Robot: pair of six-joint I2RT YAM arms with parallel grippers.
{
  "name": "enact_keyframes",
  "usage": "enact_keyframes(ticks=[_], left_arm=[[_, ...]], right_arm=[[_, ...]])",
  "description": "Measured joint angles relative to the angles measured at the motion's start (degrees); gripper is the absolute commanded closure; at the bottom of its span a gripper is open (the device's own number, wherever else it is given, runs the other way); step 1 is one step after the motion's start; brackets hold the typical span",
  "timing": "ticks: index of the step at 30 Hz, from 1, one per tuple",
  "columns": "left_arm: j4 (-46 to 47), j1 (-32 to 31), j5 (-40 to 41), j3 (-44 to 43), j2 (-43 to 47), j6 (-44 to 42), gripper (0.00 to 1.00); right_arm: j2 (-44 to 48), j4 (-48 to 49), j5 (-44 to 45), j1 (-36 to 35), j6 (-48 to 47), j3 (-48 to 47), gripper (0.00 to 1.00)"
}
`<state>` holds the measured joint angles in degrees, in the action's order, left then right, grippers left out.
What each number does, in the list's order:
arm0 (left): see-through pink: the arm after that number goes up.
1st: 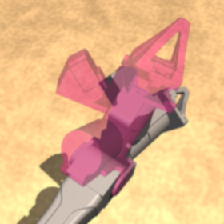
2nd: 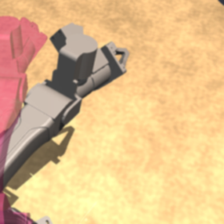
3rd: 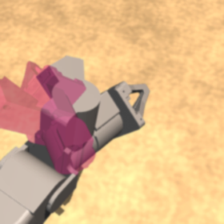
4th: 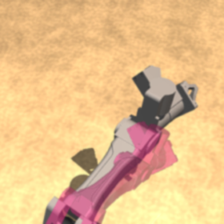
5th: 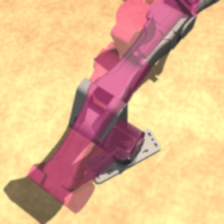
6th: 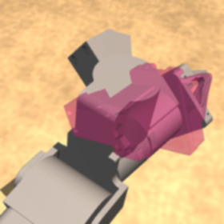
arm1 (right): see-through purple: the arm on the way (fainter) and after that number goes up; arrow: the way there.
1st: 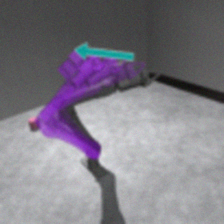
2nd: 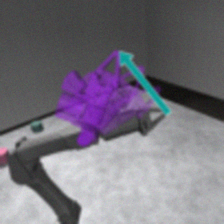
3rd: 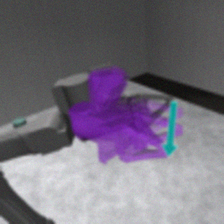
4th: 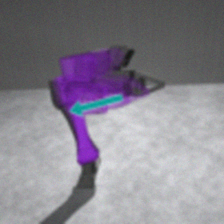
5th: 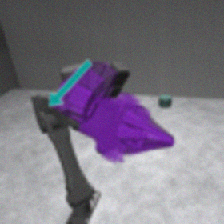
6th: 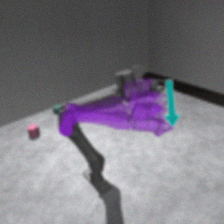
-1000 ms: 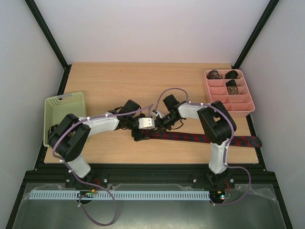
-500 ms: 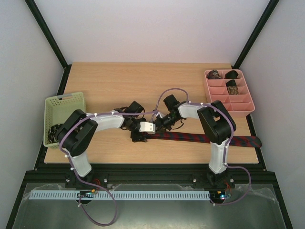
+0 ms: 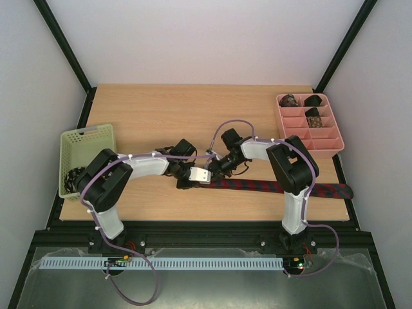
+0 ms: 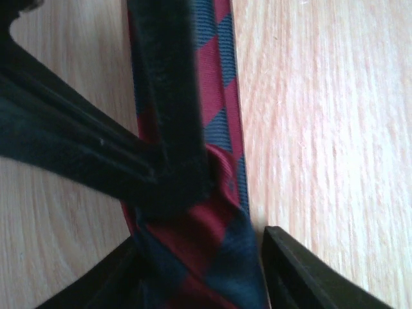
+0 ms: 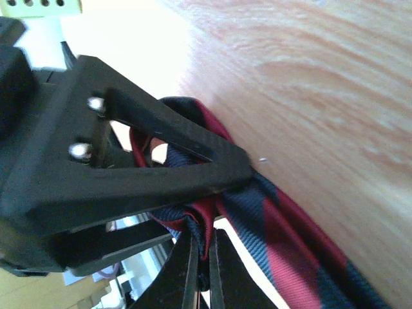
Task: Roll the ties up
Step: Roll the tie at the center of the board.
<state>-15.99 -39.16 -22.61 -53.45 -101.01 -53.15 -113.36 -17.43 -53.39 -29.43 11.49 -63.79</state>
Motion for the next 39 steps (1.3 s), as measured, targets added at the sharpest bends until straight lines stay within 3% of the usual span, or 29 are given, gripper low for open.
enact_keyframes(ticks=[4,10,17,20,25,28,39], left_arm=[[-0.3,2.1,-2.3,1.5,2.2,0.9,0.31],[-0.2,6.6,-5.5,4.8,9.1,0.7,0.30],[-1.2,6.6,-5.4,6.5,8.2,-0.3,0.31],[-1.6,5.8,-4.7,6.4,6.8,-0.5,0.36],[-1.4,4.2,-2.9,5.6,4.5,-0.2,0.57],[-1.1,4.0,-2.4,5.5,4.5,0.5,0.64],[0.2,2.4,-6.5,3.3,7.3,5.9,0.66]], right_arm=[[-3.2,-0.8,2.3,0.2,-1.3,-0.9,0.99],[-4.9,-2.2,1.3,0.2,-2.4,-2.1,0.99],[-5.0,-2.4,1.1,0.2,-2.7,-2.2,0.99],[-5.0,-2.4,1.1,0.2,-2.7,-2.2,0.99],[-5.0,-2.4,1.1,0.2,-2.8,-2.2,0.99],[-5.0,-2.4,1.1,0.2,-2.8,-2.2,0.99],[-5.0,-2.4,1.1,0.2,-3.3,-2.2,0.99]])
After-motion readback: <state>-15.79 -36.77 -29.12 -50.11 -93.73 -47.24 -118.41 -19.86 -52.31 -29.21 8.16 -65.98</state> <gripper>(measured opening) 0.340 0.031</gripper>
